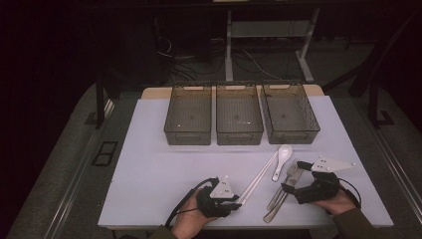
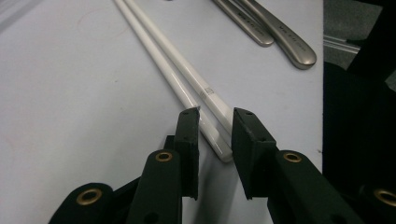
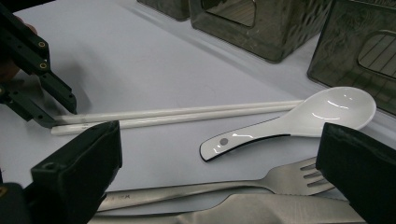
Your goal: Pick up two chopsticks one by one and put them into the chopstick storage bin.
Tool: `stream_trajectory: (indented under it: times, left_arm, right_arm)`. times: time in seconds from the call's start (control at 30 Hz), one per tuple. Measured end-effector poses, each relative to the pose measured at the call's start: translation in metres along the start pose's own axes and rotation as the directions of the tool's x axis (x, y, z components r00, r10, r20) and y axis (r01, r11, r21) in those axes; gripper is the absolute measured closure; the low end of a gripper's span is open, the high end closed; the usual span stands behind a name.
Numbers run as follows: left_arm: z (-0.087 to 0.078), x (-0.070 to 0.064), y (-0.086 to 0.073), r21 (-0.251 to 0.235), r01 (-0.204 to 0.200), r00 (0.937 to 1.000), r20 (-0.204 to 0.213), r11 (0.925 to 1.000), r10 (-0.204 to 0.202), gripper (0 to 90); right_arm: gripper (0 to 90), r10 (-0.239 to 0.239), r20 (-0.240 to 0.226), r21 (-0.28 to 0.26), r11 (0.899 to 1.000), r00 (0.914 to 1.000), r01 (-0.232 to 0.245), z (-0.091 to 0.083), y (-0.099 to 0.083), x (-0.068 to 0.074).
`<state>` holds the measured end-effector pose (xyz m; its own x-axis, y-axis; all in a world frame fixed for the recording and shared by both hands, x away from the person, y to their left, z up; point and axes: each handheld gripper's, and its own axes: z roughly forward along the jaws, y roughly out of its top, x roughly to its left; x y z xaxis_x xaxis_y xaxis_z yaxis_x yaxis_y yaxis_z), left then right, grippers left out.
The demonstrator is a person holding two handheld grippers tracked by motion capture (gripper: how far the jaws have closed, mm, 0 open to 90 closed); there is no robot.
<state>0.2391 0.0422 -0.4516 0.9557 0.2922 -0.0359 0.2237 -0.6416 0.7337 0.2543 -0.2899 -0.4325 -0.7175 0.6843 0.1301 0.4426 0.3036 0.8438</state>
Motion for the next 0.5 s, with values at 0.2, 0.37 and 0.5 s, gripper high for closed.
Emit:
stream_trajectory:
  times: [0.2,0.37,0.5]
  left_arm:
    - [-0.0009,0.0013,-0.0006,-0.002,0.024,0.9995,-0.019,0.9997,-0.024,74.3]
    - [-0.0026,0.0042,-0.0007,0.0,0.026,0.9988,-0.041,0.9997,-0.026,76.8]
    - [-0.0038,0.0079,-0.0015,-0.002,0.041,0.9977,-0.054,0.9992,-0.041,77.7]
  right_arm:
    - [0.4,0.0,0.0,0.0,1.0,1.0,0.0,0.0,0.0,0.0]
    - [0.4,0.0,-0.001,0.0,1.0,1.0,0.0,0.0001,0.0,0.0]
    - [0.4,-0.002,0.0,0.001,1.0,1.0,0.002,0.0002,-0.0001,0.0]
